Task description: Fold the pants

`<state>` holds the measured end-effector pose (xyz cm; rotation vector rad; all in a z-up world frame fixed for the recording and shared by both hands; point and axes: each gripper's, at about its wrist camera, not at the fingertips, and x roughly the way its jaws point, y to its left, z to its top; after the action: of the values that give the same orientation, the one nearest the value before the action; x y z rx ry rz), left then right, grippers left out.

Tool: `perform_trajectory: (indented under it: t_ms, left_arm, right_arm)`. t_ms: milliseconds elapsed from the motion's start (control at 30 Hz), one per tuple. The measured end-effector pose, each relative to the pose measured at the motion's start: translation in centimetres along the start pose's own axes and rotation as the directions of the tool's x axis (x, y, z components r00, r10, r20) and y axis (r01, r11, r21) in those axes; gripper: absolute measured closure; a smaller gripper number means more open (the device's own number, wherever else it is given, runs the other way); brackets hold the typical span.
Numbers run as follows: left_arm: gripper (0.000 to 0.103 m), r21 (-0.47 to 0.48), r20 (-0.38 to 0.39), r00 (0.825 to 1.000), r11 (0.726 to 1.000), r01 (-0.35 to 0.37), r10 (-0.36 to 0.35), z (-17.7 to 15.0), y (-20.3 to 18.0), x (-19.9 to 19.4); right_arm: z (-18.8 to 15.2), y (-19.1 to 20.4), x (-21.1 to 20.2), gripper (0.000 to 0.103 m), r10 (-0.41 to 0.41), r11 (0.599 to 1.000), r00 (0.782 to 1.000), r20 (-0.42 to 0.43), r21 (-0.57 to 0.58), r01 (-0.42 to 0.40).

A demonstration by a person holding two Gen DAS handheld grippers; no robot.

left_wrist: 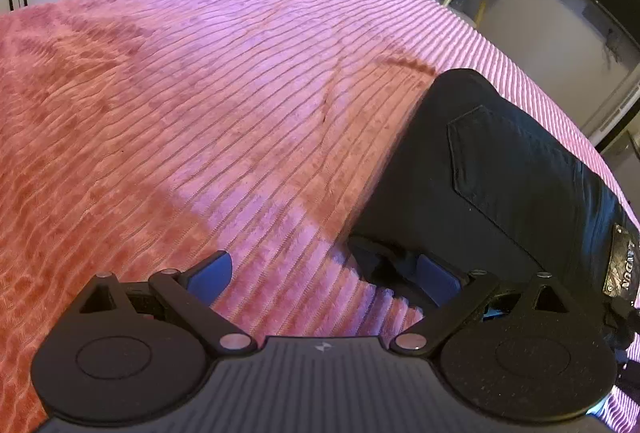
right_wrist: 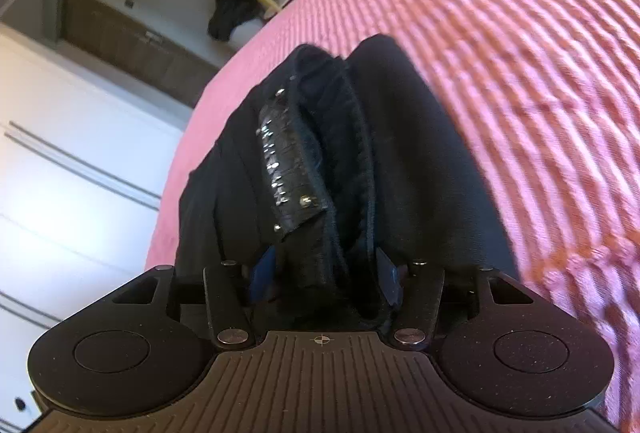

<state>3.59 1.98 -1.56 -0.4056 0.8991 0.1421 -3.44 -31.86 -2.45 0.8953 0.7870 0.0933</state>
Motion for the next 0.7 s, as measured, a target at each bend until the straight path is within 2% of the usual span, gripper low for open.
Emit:
perform_trajectory:
  t_ms: [33,67,133,233,333,400,500,533,567,700]
  left_arm:
    - [0.004,-0.002,0.001,1.0,1.0,0.0,0.0,0.0,0.0,0.0]
    - [0.004,-0.006,0.003,1.0,1.0,0.001,0.0,0.0,0.1,-0.1]
    - [0.004,-0.016,0.011,1.0,1.0,-0.001,0.001,0.0,0.3,-0.3]
    - [0.004,-0.024,0.028,1.0,1.0,0.004,-0.004,0.0,0.4,-0.8]
    - [0.004,-0.021,0.05,0.999,1.0,0.012,-0.011,0.0,0.4,-1.4]
    - [0.004,-0.017,0.06,0.998,1.0,0.018,-0.017,-0.1,0.4,-1.6]
    - [0.004,-0.004,0.051,0.999,1.0,0.008,-0.008,0.0,0.0,-1.4]
    - [0.004,0.008,0.05,0.999,1.0,0.004,-0.005,0.1,-0.2,-1.4]
    - [0.004,0.024,0.053,0.999,1.0,0.003,-0.005,0.1,-0.5,-1.4]
    - [0.004,0.105,0.073,0.997,0.994,0.015,-0.022,0.7,-2.3,-1.4]
  right_arm:
    - [0.0,0.5,0.1,0.064,-0.013,1.0,1.0,-0.002,-0.017,0.013]
    - [0.2,1.1,0.1,0.072,-0.022,0.999,1.0,0.005,-0.04,0.022]
    - [0.2,2.6,-0.4,0.08,-0.055,0.993,0.997,0.06,-0.101,0.061]
    - [-0.1,5.8,-1.6,0.083,-0.075,0.972,0.985,0.154,-0.21,0.107]
    - [-0.3,7.1,-3.6,0.084,-0.083,0.962,0.961,0.264,-0.23,0.146]
    - [-0.1,6.4,-4.3,0.083,-0.121,0.953,0.948,0.295,-0.233,0.194]
    - [0.9,3.7,-2.7,0.075,-0.249,0.933,0.948,0.197,-0.215,0.289]
    - [0.9,2.9,-2.6,0.063,-0.276,0.927,0.945,0.174,-0.213,0.31]
    - [0.9,2.5,-3.3,0.052,-0.269,0.929,0.945,0.186,-0.208,0.306]
    - [1.1,3.7,-6.6,0.054,-0.227,0.921,0.918,0.325,-0.236,0.311]
